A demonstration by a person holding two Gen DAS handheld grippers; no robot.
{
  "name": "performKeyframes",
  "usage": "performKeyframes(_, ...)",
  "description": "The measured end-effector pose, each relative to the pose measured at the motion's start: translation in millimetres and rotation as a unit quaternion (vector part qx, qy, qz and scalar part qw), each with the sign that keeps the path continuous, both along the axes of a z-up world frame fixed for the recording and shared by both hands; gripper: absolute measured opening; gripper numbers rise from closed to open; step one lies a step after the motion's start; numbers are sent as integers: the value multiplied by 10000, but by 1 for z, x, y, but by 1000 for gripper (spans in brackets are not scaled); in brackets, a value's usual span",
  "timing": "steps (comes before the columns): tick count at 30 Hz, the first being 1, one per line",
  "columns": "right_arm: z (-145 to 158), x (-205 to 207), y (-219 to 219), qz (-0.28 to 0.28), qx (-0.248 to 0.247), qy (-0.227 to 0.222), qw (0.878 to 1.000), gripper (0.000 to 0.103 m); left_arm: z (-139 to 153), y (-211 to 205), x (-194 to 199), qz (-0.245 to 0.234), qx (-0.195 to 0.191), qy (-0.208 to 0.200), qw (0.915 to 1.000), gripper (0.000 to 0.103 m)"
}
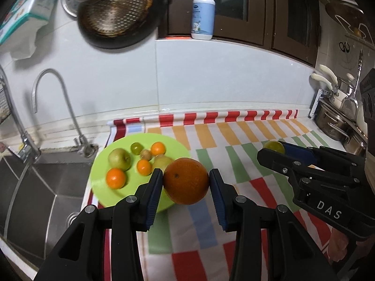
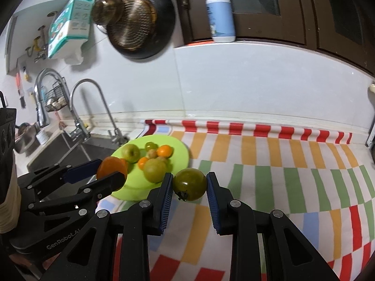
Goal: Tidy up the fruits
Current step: 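Carry the orange with the left tool while the right tool carries the green fruit to the plate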
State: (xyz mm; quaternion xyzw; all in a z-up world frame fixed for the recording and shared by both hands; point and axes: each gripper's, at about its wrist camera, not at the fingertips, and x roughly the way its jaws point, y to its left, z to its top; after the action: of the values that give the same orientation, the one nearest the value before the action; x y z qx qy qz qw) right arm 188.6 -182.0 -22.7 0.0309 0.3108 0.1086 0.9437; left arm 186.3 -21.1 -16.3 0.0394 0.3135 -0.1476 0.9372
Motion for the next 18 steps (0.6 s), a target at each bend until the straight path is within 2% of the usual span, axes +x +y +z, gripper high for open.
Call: performKeyframes(18,1,-19,68,247,18,-28,9997,30,5,70,-19,177,47,-108,9998,41)
